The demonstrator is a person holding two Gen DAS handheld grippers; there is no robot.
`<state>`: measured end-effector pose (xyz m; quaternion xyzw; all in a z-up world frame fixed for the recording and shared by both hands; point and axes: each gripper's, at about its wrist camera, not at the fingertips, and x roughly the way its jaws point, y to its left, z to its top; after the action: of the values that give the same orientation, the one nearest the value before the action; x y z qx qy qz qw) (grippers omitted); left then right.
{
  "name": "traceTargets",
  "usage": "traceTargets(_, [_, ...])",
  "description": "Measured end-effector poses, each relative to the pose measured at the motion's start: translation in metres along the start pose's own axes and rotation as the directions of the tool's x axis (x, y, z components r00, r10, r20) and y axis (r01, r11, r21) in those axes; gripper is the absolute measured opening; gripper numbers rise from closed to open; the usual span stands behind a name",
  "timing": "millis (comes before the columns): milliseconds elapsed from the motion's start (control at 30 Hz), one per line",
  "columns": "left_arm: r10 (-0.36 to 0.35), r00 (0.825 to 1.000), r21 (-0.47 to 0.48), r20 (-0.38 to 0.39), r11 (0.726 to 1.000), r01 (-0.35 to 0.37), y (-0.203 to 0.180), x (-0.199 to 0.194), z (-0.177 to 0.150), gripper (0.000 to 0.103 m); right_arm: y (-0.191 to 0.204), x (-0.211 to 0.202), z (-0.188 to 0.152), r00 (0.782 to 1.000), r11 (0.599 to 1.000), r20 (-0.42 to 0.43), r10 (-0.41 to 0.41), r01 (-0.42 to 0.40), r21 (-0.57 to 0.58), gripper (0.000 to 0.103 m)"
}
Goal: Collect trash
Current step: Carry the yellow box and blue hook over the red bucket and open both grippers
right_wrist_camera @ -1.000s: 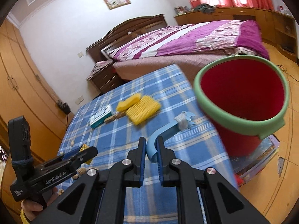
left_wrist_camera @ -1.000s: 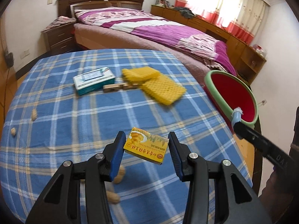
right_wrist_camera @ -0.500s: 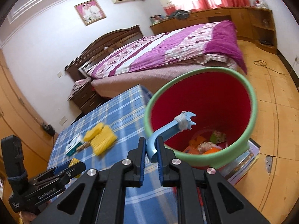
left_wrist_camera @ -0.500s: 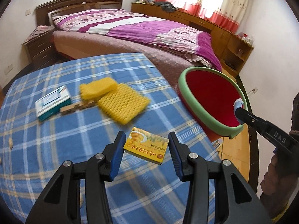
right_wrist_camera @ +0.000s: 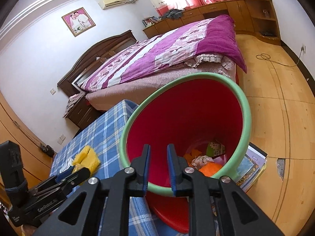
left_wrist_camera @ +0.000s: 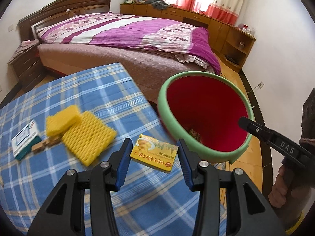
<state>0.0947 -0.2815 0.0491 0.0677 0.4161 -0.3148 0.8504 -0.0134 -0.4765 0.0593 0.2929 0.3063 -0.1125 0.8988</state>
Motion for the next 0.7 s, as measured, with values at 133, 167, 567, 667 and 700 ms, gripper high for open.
traceTargets(133, [-0.016, 1.000, 0.026, -0.002, 1.000, 0.016, -0.013, 0.011, 0.009, 0.047, -0.006, -0.008, 0.001, 1.000, 1.000, 0.026, -0.002, 0.002, 0.011, 0.023])
traceTargets(167, [-0.019, 1.000, 0.033, -0.002, 0.999, 0.019, -0.016, 0.014, 0.011, 0.047, -0.007, -0.011, 0.001, 0.999, 1.000, 0.037, -0.010, 0.010, 0.011, 0.023])
traceTargets(567, [-0.061, 0.997, 0.111, -0.042, 0.992, 0.066, -0.053, 0.055, 0.028, 0.047, -0.028, -0.027, 0.007, 0.994, 0.997, 0.100, -0.032, 0.024, 0.075, 0.027])
traceTargets(667, [-0.074, 0.996, 0.122, -0.052, 0.989, 0.080, -0.060, 0.062, 0.032, 0.047, -0.034, -0.029, 0.006, 0.994, 0.995, 0.104, -0.039, 0.029, 0.092, 0.028])
traceTargets(700, [-0.080, 0.995, 0.125, -0.055, 0.988, 0.086, -0.061, 0.064, 0.032, 0.047, -0.035, -0.029, 0.006, 0.994, 0.995, 0.105, -0.041, 0.030, 0.097, 0.028])
